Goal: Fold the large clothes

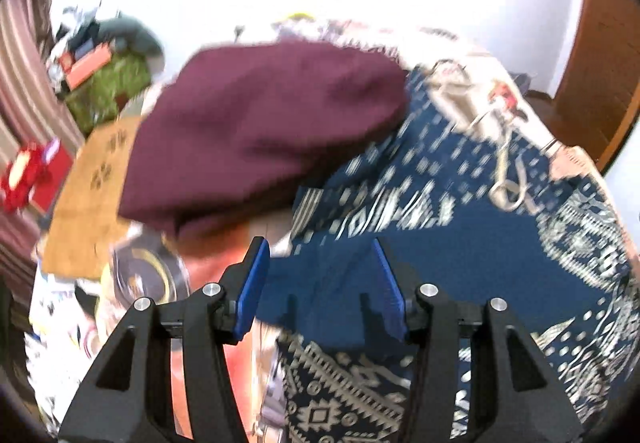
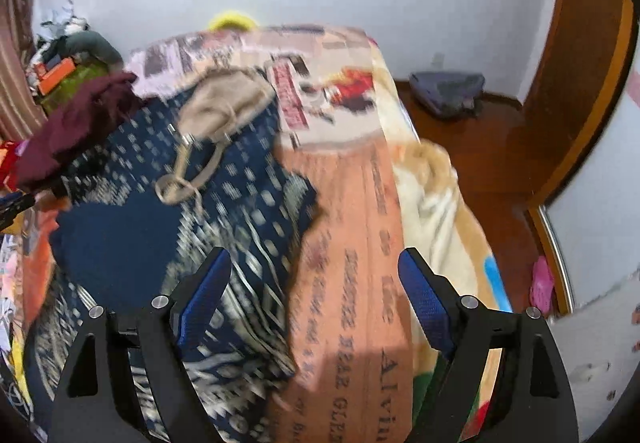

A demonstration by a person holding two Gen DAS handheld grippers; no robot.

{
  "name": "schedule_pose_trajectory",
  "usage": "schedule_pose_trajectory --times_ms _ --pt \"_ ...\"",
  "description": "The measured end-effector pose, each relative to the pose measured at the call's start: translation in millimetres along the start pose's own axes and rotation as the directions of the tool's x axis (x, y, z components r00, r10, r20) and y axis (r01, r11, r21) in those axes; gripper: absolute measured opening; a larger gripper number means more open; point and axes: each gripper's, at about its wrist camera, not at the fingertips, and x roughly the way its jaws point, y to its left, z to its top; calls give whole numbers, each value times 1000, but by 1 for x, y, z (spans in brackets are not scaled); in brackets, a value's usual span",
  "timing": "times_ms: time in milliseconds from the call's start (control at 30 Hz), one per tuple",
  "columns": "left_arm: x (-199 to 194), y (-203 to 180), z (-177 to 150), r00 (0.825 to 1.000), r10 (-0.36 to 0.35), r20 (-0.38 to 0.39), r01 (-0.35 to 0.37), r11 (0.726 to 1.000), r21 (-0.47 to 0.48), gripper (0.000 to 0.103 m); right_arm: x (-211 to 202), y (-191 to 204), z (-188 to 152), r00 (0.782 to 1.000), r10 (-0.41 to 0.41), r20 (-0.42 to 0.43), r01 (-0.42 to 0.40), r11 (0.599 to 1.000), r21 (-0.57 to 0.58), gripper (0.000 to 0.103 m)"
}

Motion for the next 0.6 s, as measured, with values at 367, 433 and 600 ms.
schedule_pose_trajectory --times_ms 367,433,600 --pt "-20 -52 79 983 -92 156 73 990 123 53 -2 35 65 988 67 141 -61 997 -43 83" --pt "-14 -64 91 982 -95 162 72 987 143 53 5 39 75 986 71 149 -64 997 -51 83" --pt "16 -87 115 982 -112 155 87 983 160 53 31 48 97 984 84 156 -75 995 -59 83"
